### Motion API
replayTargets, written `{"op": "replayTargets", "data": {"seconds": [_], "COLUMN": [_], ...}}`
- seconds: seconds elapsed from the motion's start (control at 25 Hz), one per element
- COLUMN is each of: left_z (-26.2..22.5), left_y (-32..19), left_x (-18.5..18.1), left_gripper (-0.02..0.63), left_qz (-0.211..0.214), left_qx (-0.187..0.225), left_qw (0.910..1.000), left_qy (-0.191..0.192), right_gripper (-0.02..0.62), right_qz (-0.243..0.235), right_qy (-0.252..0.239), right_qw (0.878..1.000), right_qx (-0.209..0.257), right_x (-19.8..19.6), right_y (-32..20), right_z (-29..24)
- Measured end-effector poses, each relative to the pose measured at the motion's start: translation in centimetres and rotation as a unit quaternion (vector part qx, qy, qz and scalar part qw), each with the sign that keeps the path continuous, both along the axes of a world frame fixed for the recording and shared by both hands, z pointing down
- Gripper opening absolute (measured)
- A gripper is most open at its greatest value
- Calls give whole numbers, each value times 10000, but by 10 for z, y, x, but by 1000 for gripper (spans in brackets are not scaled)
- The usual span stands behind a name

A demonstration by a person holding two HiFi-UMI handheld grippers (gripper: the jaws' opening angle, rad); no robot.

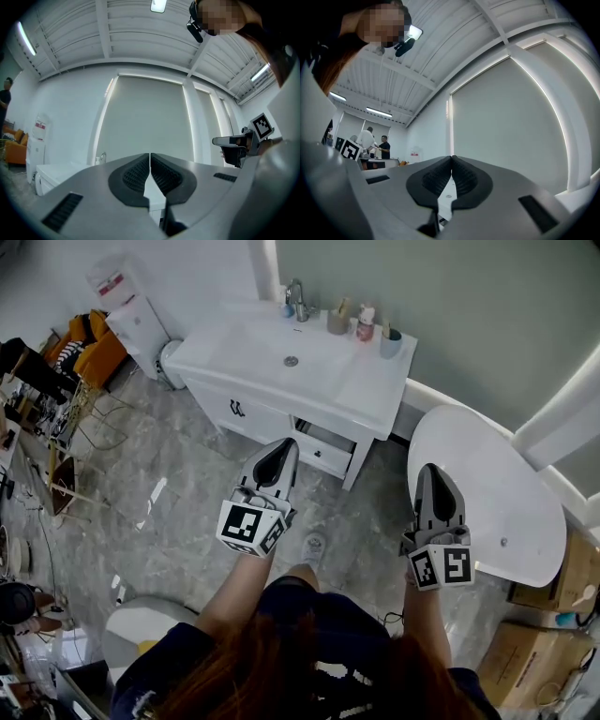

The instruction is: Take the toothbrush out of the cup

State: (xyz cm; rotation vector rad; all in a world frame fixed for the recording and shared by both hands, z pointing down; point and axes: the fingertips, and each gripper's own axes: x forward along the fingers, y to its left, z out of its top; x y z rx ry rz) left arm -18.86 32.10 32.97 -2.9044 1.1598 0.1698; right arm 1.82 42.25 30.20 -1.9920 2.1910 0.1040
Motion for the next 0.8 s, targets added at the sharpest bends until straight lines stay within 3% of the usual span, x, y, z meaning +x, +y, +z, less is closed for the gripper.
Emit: {"op": "replayTargets", "data": {"seconds": [0.32, 0.8], "left_z": [-12, -1], "left_y": [-129, -242], "left_x": [31, 87], "left_gripper": [26, 26], "left_qz": [402, 568], "left_qx": [111, -6], "left_qw": [9991, 9984], "left_qy": [-27, -22], "right_gripper": [15, 15], "right_qz": [362, 421], "right_qy": [57, 42], "right_qw": [9993, 9990], "right_qx": [95, -157], "right_x": [24, 68], "right_y": [-123, -232], "right_z": [-12, 6]}}
